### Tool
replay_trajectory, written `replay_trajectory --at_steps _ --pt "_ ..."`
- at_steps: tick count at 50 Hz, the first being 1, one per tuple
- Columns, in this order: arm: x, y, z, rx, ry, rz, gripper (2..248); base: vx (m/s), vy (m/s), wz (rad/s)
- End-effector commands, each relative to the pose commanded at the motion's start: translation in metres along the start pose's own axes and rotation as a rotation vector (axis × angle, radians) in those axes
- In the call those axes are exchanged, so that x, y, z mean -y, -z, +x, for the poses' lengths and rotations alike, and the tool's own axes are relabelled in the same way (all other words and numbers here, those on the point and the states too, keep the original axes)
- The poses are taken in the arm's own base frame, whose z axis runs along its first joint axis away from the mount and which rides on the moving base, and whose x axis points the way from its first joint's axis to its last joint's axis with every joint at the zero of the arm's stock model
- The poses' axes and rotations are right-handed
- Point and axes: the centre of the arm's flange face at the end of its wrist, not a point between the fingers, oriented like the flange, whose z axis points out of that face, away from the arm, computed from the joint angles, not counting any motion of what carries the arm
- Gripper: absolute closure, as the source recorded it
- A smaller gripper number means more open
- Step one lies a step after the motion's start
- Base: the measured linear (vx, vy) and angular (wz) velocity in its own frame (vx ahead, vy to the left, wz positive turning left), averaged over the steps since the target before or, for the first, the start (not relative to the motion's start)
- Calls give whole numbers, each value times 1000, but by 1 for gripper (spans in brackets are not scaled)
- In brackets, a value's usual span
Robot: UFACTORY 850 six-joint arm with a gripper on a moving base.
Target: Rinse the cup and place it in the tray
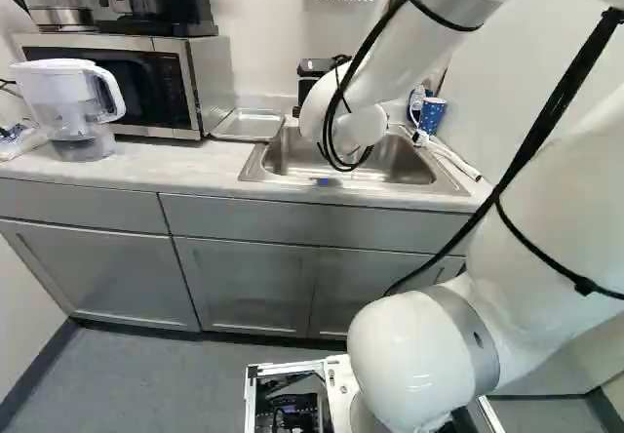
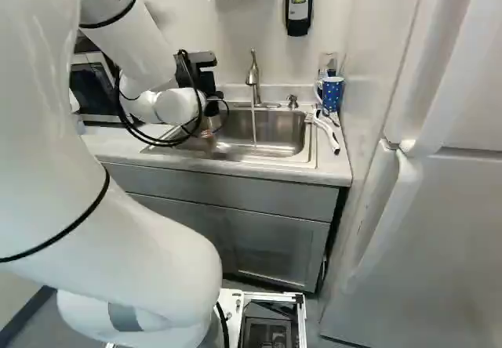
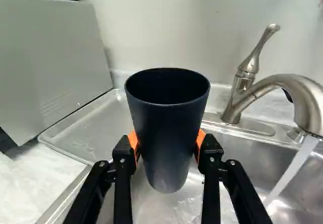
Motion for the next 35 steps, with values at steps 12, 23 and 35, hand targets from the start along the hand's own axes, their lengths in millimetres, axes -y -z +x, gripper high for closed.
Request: replay_trajectory --at_steps 12,23,35 --pt "-16 -1 -12 14 -10 -37 126 0 0 0" --pt "-32 -2 -21 6 -18 -72 126 0 0 0" --pt "-48 -3 -31 0 -27 -109 126 0 0 0"
